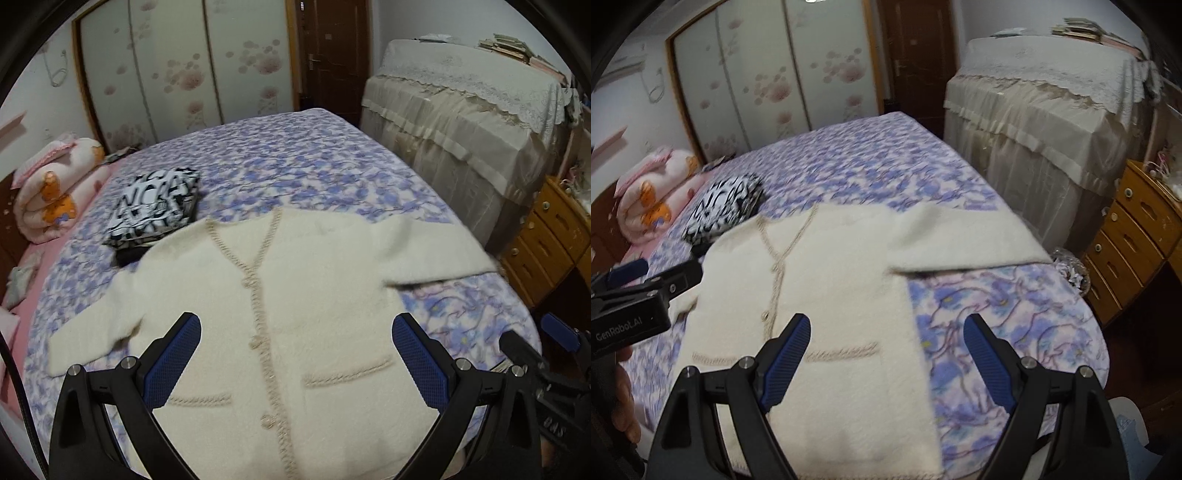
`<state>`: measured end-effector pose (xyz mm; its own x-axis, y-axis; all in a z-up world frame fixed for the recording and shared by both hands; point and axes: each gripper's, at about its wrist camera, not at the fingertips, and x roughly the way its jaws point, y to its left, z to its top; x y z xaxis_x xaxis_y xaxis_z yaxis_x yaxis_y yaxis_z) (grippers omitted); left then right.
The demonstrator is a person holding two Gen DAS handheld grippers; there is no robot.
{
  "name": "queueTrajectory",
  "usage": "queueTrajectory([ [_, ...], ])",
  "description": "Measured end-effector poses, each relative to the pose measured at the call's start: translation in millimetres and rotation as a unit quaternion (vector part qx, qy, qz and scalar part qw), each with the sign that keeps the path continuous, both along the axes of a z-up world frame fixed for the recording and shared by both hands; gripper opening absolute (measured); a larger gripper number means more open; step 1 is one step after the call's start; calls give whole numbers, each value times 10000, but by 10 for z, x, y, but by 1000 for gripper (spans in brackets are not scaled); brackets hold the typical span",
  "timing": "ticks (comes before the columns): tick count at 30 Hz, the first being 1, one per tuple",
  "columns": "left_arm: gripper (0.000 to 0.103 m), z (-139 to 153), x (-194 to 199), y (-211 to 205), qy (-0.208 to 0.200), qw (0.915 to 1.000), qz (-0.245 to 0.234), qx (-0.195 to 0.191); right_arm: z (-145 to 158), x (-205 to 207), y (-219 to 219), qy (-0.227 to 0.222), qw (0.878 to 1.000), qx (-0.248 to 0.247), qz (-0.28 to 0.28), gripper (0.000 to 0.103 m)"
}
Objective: Fold large clothes
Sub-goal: 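Move the right tool to a cardigan sleeve cuff and grasp it, then fold the held sleeve across the cardigan body with the right tool, release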
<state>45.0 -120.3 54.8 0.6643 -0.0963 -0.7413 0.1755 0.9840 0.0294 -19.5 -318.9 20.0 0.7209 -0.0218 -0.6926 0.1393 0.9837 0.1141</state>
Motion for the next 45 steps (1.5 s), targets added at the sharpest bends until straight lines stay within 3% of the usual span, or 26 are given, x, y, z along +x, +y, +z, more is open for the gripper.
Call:
queueTrajectory([
  [5,102,128,391,-237,-89,9991,-121,-385,91,184,-589,-423,9947,-433,-830,85],
  [9,102,197,689,-431,-453,9971,-232,-559,120,350,-1101,-460,9914,-334,-1175,85],
  [15,102,-18,1126,-792,-427,9955,-662,-523,24,619,-1691,-423,9886,-392,-1389,85],
  [17,102,-146,1218,-898,-367,9959,-708,-422,-103,744,-1912,-283,9883,-321,-1463,85],
  [21,102,-542,1435,-1103,-310,9984,-463,-68,-572,1051,-2361,133,9868,276,-1591,85],
  [25,102,-933,1572,-1208,-400,9983,-266,343,-1157,1329,-2550,683,9797,899,-1657,73],
  [30,102,-1327,1777,-1124,234,9993,5,285,-1791,1604,-2625,1136,9658,1561,-1732,69],
  [33,102,-1462,1793,-1010,403,9988,110,252,-2088,1763,-2682,1359,9539,1953,-1828,69],
  [37,102,-1637,1792,-845,690,9973,202,158,-2192,1906,-2698,1287,9522,1870,-2045,69],
  [39,102,-1711,1787,-772,850,9961,250,55,-2167,2005,-2670,1208,9560,1686,-2073,56],
  [41,102,-1745,1755,-703,925,9954,264,-15,-2117,2091,-2674,1165,9567,1547,-2175,25],
  [42,102,-1751,1730,-670,936,9952,268,-33,-2071,2119,-2683,1094,9574,1476,-2225,17],
  [45,102,-1712,1656,-555,861,9958,309,-51,-1739,2116,-2537,539,9686,1247,-2084,9],
])
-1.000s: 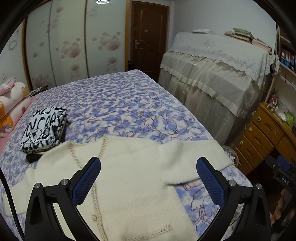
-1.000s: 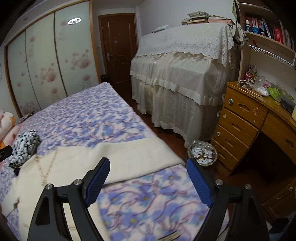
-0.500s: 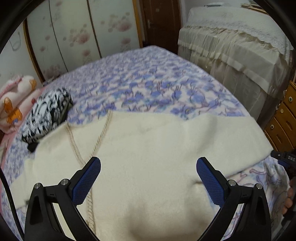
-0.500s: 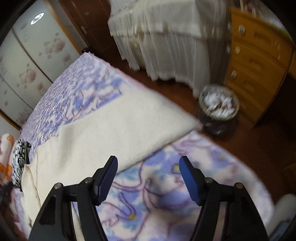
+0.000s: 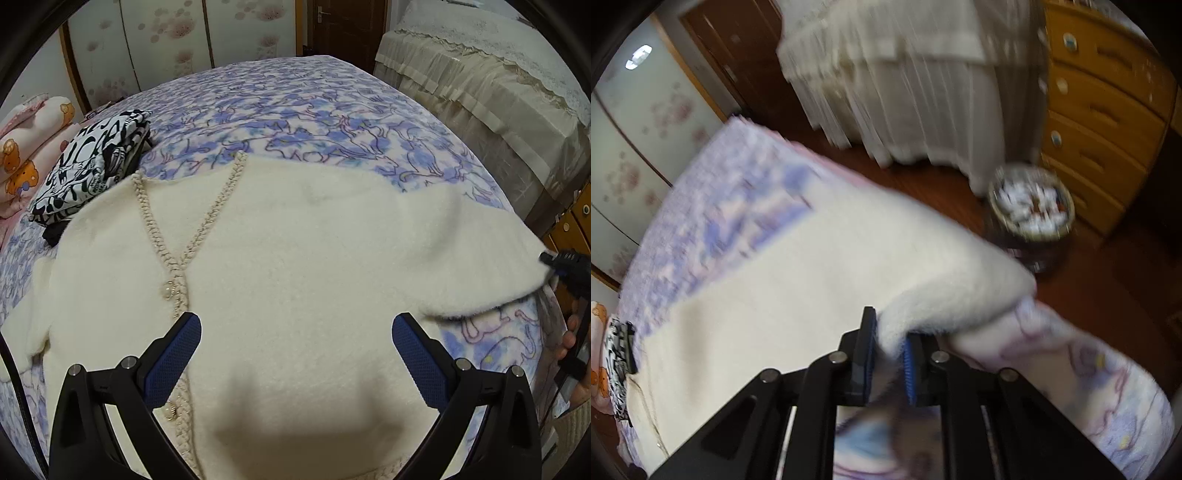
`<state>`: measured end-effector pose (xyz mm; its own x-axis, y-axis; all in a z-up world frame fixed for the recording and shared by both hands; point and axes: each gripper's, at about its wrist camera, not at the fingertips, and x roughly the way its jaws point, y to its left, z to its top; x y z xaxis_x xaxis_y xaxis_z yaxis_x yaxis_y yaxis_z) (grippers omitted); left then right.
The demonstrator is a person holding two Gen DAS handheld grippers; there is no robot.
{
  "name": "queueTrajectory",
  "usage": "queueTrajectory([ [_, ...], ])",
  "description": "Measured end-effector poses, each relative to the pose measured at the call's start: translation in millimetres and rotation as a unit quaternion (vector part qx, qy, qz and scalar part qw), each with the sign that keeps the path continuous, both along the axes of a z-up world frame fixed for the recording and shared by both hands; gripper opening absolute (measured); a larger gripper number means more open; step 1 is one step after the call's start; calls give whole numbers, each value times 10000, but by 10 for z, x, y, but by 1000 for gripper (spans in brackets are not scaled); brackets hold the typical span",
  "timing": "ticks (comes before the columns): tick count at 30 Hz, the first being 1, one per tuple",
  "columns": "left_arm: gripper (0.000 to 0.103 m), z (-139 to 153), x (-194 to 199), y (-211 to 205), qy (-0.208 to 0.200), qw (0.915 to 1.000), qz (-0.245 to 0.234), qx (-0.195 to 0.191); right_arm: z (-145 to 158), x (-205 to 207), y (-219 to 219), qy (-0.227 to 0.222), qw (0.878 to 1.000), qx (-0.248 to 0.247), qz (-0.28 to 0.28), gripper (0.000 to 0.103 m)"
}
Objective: Fold large clothes
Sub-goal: 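Fold the held sleeve across the cardigan body with the right tool, release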
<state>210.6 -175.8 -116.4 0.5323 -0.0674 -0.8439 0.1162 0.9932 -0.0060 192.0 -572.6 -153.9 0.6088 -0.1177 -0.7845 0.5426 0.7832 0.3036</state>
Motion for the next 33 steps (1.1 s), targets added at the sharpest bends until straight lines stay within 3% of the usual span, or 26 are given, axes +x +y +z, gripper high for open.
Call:
queueTrajectory([
  [4,102,140,-85,225,-195,9997,131,-47,660,-113,647,-958,9883,-521,1069,9],
  [8,102,273,-194,524,-353,9984,388,-231,1035,-287,1550,-1349,9513,-1052,2565,9],
  [10,102,285,-240,657,-362,9976,485,-325,952,-380,2050,-1211,9256,-1217,3372,9],
  [12,102,253,-270,761,-315,9973,542,-377,742,-450,2391,-897,9093,-1305,3847,11],
  [14,102,172,-299,849,-219,9977,550,-340,415,-495,2611,-482,9018,-1098,4152,13],
  [19,102,-56,-318,873,72,9986,397,-336,-134,-596,2692,297,9088,-365,4146,17],
  [24,102,-160,-267,697,309,9969,115,-720,-77,-759,2565,163,9162,247,3995,20],
  [27,102,-155,-225,482,362,9959,-80,-827,21,-788,2446,62,9220,217,3865,27],
  [30,102,-125,-173,150,340,9960,-349,-744,68,-887,2346,-1,9291,177,3693,28],
  [33,102,-127,-103,-236,335,9970,-558,-420,71,-976,2223,-15,9374,213,3475,28],
])
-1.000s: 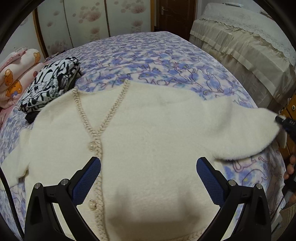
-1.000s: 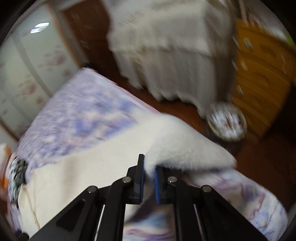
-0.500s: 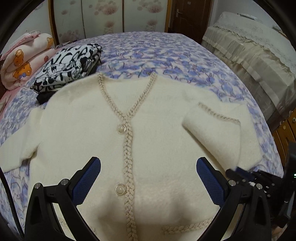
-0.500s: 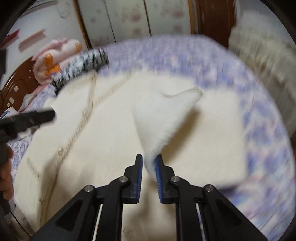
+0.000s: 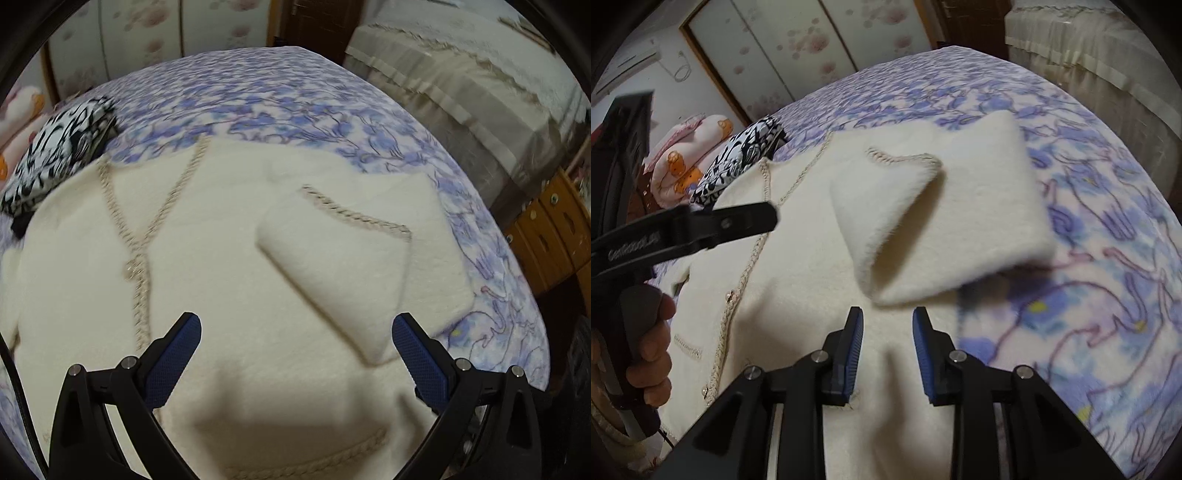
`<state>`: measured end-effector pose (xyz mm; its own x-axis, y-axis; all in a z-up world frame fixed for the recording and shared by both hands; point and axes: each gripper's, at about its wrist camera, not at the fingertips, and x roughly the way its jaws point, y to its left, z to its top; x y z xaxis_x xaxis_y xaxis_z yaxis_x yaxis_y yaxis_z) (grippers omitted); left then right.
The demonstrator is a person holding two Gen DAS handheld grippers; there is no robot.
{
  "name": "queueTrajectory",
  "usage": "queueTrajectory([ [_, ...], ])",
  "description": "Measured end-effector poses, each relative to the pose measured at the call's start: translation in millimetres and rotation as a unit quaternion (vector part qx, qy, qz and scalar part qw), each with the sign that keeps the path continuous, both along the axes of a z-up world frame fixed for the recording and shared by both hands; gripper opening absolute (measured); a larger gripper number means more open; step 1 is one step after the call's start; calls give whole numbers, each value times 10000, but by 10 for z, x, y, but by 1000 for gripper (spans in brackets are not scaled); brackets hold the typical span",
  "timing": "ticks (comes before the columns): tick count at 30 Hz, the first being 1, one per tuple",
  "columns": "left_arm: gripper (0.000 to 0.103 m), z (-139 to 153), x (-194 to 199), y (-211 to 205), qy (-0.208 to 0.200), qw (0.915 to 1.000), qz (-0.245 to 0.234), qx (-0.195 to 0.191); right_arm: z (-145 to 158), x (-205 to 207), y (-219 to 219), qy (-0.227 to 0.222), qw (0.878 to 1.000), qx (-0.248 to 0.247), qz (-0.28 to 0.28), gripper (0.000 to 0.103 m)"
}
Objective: Fold large clothes
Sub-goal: 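Fold the held sleeve across the cardigan body with the right tool, release, then grasp the braided front edge of the cardigan with the left tool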
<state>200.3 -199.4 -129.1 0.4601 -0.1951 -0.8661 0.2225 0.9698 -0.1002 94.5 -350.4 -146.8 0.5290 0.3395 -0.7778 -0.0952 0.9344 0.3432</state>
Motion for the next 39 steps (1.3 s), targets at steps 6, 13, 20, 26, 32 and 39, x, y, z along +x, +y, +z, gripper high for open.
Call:
queueTrajectory([
  [6,102,-165,157,-619,129,9963,-180,833,-136,-130,-123,247,9996,49,-131,28],
  [13,102,-485,330,-790,565,9890,-96,1365,-229,-171,-197,373,9990,-32,-245,28],
  [20,15,-335,488,-520,657,9966,-182,454,-221,-203,-198,331,9988,-122,-346,28],
  [26,15,225,547,138,-33,9999,134,-13,-191,-237,-161,277,9988,-235,-341,28],
  [32,17,90,471,1007,-5,9975,684,187,-219,-262,-85,324,9987,-251,-318,28],
  [39,33,-472,344,1925,1065,9837,1216,-792,-241,-220,65,374,9980,-465,-202,28],
])
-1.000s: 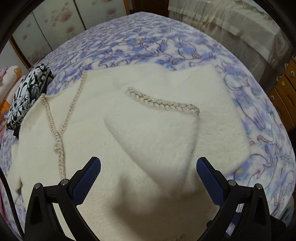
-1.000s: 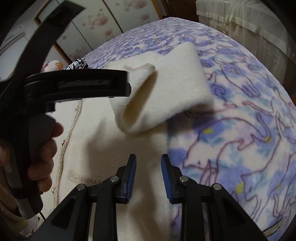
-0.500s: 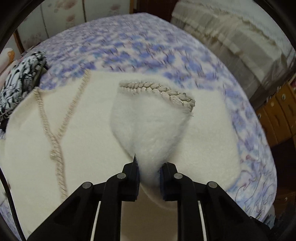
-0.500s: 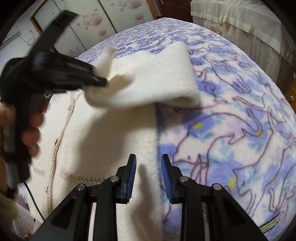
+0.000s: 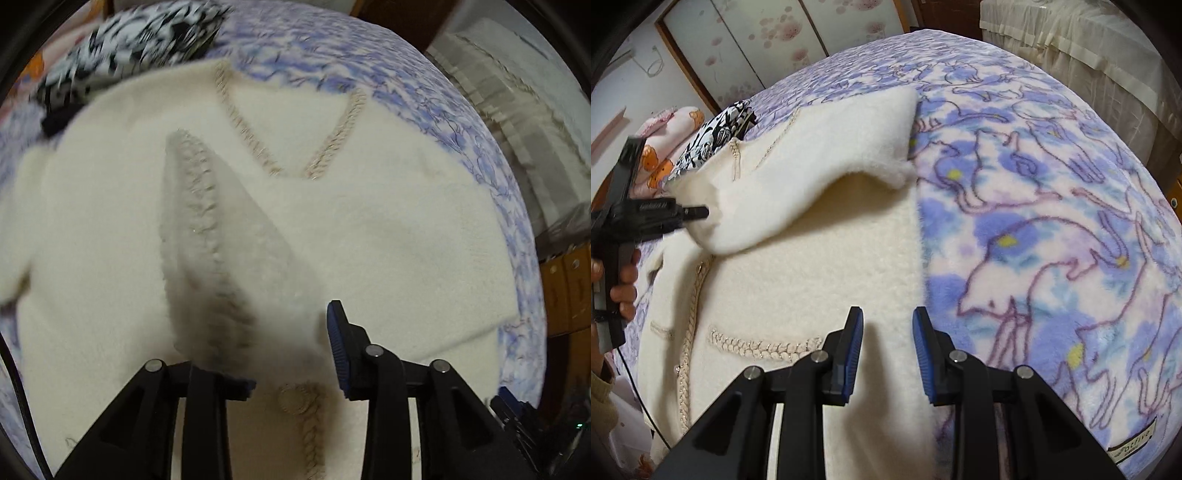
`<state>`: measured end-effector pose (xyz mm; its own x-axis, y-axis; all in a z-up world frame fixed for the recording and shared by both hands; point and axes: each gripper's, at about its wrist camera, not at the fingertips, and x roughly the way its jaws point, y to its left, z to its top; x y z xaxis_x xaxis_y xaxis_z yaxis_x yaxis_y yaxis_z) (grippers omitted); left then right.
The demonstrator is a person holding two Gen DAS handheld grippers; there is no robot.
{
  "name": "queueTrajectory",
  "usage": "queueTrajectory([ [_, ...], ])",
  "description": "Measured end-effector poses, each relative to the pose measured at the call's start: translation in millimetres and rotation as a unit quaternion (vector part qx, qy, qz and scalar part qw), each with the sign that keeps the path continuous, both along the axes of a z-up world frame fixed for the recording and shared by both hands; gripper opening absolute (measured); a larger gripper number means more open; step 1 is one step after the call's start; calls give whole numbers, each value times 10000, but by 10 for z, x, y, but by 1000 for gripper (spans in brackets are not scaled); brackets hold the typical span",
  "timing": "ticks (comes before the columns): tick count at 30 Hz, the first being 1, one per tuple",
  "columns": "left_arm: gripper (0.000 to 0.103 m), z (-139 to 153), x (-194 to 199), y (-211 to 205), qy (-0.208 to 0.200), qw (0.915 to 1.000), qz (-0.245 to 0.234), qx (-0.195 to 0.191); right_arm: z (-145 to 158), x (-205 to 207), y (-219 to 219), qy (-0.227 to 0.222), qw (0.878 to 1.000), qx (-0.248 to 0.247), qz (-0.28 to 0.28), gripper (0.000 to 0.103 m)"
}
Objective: Fold large clothes
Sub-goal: 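Grasp the braided front edge of the cardigan with the left tool, then fold the front panel inward over the folded sleeve with the left tool, release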
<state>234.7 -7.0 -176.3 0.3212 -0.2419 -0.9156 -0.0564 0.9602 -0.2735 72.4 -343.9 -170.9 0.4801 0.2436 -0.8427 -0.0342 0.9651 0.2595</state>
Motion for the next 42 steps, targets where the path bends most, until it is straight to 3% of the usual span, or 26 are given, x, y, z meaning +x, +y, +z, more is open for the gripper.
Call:
queueTrajectory([
  [5,37,-208,47,357,224,9921,205,-1215,26,37,68,-7,9999,40,93,28],
  [7,37,-254,106,436,244,9886,199,-1469,26,47,113,6,9999,0,106,28],
  [10,37,-281,185,473,234,9875,103,-1554,29,64,163,31,9999,-31,151,28],
  [16,37,-212,430,505,278,9922,-204,-1202,142,256,74,-124,9987,-487,-88,28],
  [19,36,-118,494,511,153,9952,-401,-880,147,453,-79,-178,9978,-562,-292,50],
  [23,16,-64,505,454,89,9966,-713,-397,24,772,-98,-136,9967,-765,-227,51],
  [26,11,27,471,430,-42,9971,-746,-118,-116,986,0,62,9955,-950,-23,51],
  [33,10,637,683,494,-1173,9908,-494,454,-118,1188,229,4,9953,-959,117,51],
  [35,10,552,839,577,-998,9927,-388,554,-142,1220,306,-22,9941,-1066,173,51],
  [39,12,82,1016,670,-412,9960,-270,746,-190,1245,400,-77,9911,-1320,172,51],
  [42,26,-177,1044,736,-324,9949,-145,946,-232,1264,410,-22,9902,-1385,147,51],
])
